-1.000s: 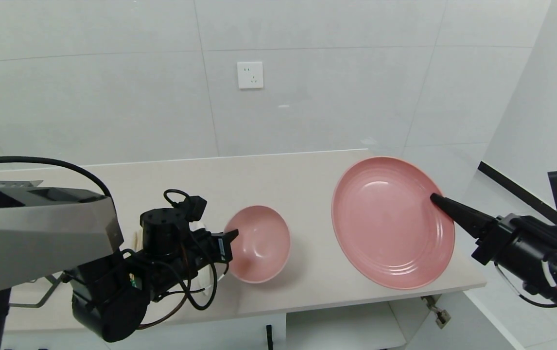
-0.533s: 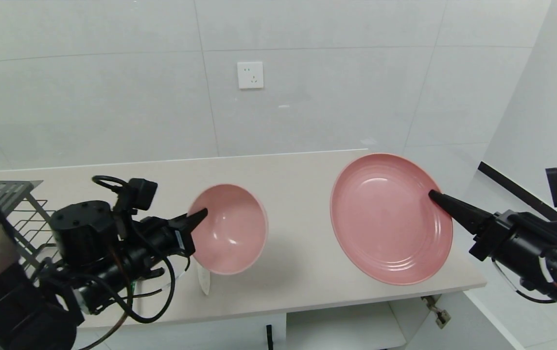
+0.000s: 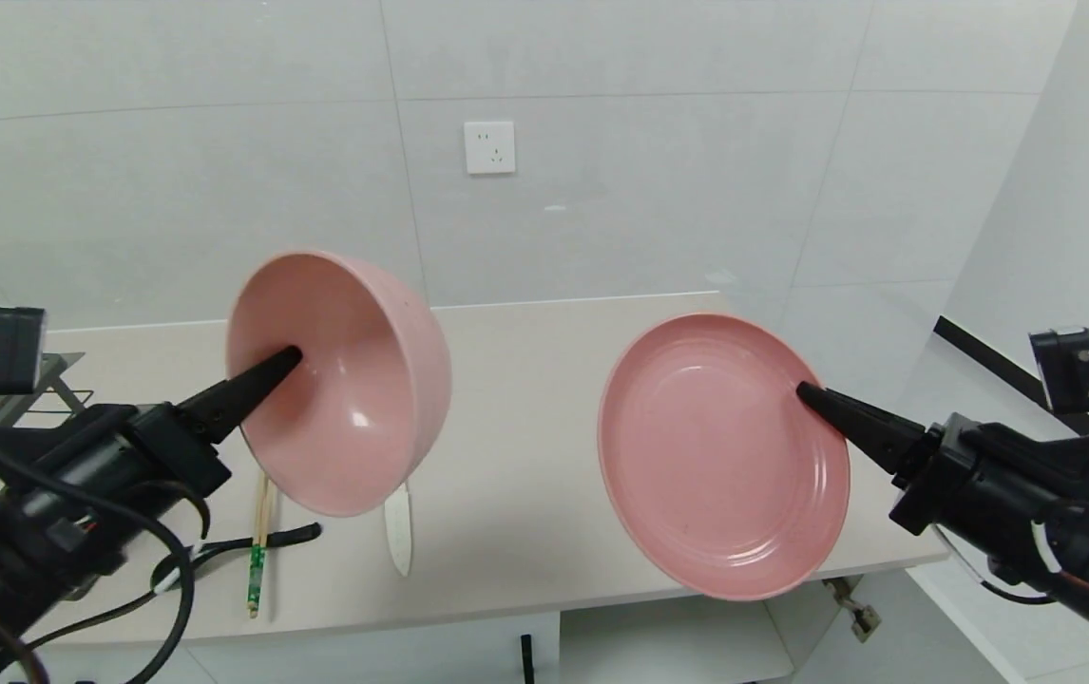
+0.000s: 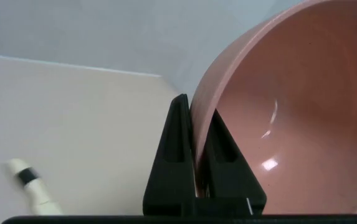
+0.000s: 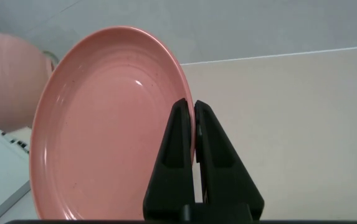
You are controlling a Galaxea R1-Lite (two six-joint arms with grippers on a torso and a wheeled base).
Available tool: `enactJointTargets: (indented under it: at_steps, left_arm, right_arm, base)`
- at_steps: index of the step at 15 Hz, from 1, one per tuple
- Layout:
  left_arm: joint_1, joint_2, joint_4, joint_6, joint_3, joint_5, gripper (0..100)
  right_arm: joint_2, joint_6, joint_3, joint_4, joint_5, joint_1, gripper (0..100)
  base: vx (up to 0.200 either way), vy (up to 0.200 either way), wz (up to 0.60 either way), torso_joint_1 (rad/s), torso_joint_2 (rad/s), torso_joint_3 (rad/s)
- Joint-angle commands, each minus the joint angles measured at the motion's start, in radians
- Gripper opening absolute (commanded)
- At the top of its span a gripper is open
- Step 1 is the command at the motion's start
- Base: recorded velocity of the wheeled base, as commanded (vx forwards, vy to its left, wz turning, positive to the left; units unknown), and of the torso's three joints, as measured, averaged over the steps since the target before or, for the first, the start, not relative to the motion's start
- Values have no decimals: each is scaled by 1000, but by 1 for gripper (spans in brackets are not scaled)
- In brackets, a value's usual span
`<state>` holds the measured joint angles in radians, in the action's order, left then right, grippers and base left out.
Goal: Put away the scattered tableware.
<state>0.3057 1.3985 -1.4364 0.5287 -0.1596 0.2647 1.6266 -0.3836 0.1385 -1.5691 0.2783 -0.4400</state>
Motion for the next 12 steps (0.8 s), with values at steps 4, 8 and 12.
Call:
enactJointTargets:
  at_steps: [4, 8, 12]
  left_arm:
    - [23, -216, 33, 62, -6, 202, 0]
    - [49, -268, 246, 54, -11, 215, 0]
    - [52, -355, 630, -131, -11, 173, 0]
  right_arm:
    - [-82, 2, 3, -2, -4, -22, 0]
    - [-88, 0, -17, -2, -4, -19, 0]
    - [-82, 23, -54, -2, -4, -16, 0]
  base:
    - [0, 0, 0, 0, 0, 0]
    - [0, 0, 0, 0, 0, 0]
    - [0, 0, 0, 0, 0, 0]
